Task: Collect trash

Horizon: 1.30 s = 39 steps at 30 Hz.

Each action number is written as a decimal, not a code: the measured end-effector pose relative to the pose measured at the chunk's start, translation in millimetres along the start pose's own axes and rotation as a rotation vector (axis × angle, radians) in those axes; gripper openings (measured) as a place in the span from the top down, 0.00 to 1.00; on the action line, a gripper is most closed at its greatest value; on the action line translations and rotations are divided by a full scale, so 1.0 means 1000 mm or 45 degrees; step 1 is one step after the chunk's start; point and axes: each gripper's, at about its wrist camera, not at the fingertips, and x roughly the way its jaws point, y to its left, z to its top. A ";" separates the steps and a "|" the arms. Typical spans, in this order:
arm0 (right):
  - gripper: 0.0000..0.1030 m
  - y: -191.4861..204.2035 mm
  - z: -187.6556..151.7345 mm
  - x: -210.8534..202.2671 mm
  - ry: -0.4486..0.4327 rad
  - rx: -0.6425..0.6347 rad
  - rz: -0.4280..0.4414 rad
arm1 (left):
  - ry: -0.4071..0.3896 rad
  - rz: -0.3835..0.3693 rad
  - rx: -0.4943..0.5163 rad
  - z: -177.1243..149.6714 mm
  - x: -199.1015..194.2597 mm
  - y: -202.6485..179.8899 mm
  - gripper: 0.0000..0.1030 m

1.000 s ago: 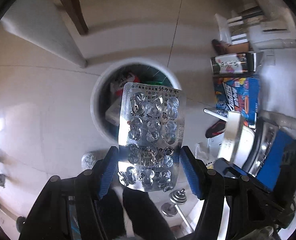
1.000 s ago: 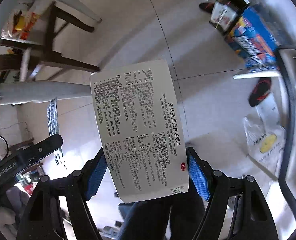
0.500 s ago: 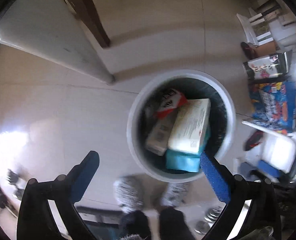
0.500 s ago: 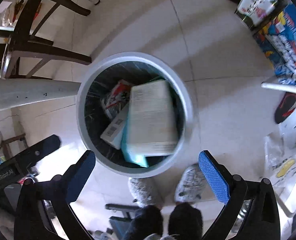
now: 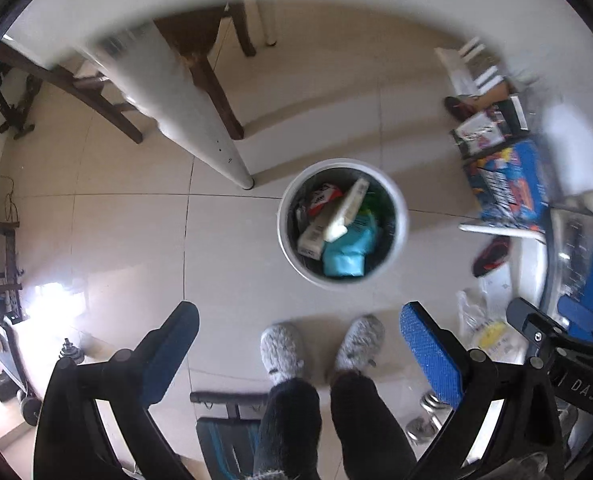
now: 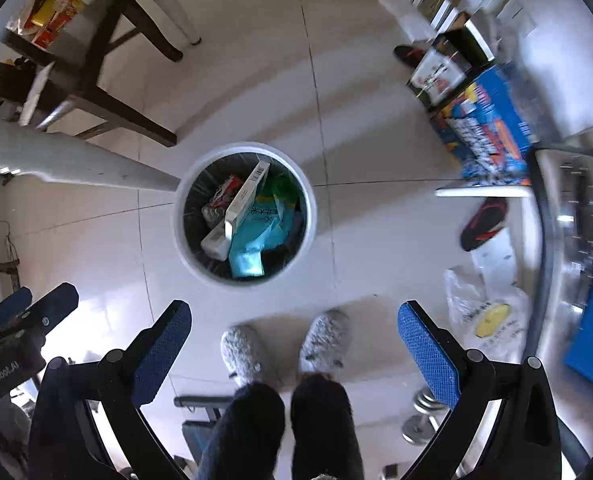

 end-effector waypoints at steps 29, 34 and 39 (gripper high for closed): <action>0.00 0.000 -0.127 -0.480 -0.286 -0.140 0.398 | -0.351 -0.462 -0.017 -0.105 -0.386 0.000 0.00; 0.00 0.006 -0.135 -0.505 -0.302 -0.191 0.435 | -0.386 -0.481 -0.004 -0.116 -0.406 -0.003 0.00; 0.00 0.006 -0.142 -0.513 -0.289 -0.217 0.452 | -0.398 -0.491 0.009 -0.125 -0.414 -0.006 0.00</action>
